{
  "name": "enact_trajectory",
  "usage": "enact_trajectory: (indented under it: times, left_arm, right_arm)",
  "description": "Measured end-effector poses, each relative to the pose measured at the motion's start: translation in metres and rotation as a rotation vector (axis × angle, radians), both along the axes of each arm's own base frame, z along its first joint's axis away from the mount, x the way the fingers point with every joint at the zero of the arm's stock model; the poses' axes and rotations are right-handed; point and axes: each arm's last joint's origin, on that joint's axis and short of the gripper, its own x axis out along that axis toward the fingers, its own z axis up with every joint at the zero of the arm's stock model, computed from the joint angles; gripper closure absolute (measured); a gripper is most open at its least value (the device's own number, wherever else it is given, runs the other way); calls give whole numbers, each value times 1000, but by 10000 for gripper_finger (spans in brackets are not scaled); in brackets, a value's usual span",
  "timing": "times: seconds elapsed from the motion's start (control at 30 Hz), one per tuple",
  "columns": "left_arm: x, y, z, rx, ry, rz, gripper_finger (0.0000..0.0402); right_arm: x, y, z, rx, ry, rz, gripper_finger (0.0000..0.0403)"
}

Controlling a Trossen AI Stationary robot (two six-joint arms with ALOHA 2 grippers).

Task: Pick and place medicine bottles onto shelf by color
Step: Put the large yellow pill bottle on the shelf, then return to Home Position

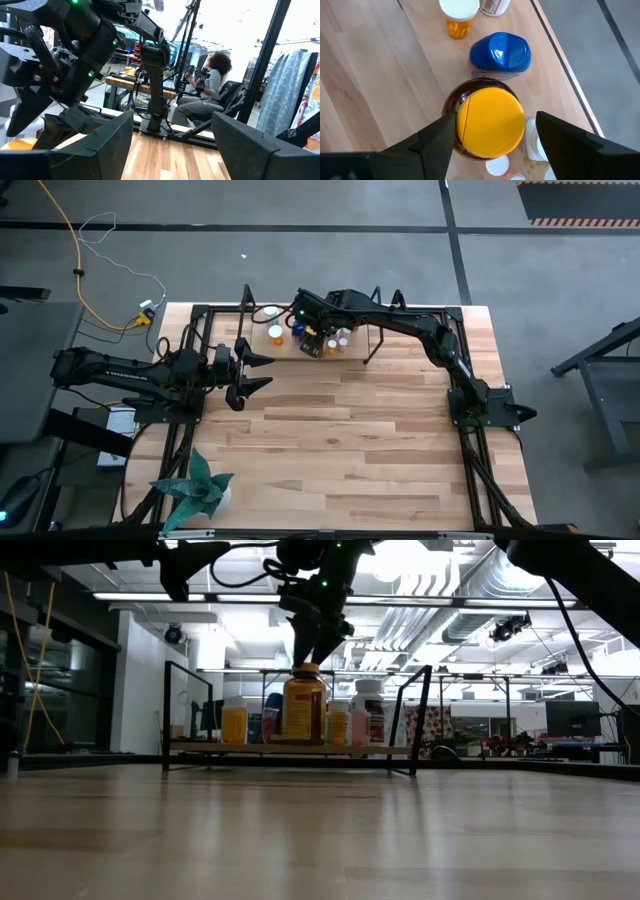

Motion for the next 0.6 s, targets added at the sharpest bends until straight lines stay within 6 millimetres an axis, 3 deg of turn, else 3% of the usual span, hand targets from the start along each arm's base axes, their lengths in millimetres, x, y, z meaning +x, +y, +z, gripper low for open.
enact_trajectory:
  times: [0.2, 0.37, 0.6]
  left_arm:
    - [0, 0, 0, -1, 0, 5, 142]
    - [0, 0, -1, -3, 6, 12, 142]
    - [1, 0, -4, -4, 45, -3, 142]
  right_arm:
    - [-7, 2, 6, -11, 67, 59, 137]
    - [-31, 10, 27, -24, 128, 57, 137]
    - [-65, 57, 75, -125, 34, 84, 137]
